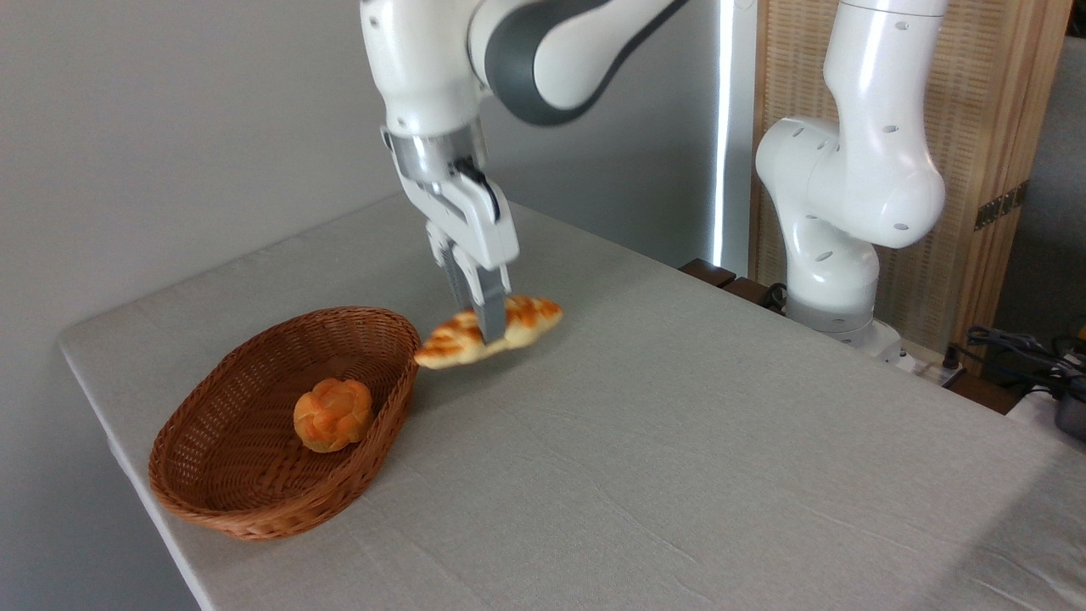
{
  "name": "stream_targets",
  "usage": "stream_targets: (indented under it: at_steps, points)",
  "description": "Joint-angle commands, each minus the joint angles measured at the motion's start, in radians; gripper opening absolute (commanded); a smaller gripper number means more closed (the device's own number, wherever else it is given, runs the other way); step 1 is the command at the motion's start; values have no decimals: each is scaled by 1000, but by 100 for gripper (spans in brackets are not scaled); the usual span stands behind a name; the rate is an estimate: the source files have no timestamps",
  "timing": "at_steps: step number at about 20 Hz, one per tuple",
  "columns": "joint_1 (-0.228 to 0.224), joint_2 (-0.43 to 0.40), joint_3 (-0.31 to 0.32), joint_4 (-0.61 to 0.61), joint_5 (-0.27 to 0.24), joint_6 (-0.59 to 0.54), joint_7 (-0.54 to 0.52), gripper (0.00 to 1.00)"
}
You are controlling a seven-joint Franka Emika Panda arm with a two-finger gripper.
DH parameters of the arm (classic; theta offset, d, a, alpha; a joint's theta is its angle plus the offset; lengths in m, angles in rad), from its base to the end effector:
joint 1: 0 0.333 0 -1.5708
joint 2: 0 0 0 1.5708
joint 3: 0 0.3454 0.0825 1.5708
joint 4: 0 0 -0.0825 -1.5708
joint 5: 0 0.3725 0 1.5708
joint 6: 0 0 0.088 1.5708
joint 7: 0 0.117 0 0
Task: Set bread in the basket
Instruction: 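Carry the held bread roll over the wicker basket and lower it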
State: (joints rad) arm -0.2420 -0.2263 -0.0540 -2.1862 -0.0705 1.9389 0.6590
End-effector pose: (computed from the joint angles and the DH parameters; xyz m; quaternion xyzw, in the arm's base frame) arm 0.4423 -0.1421 0.5043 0.8940 -0.4471 -0.0056 0.0282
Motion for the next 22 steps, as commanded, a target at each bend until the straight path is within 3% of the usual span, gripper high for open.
stream_targets:
  at_steps: [1,5,11,12,14,15,22]
  points:
    - [0,18,19,127,-80,-29,-31,38]
    - [1,91,17,215,-95,41,-243,40]
    - [0,179,14,236,-95,267,-657,43]
    - [0,192,16,240,-94,302,-701,49]
    - [0,218,14,241,-84,322,-754,77]
    - [0,231,8,241,-83,321,-762,100]
    - [-10,303,-23,241,-72,354,-785,100]
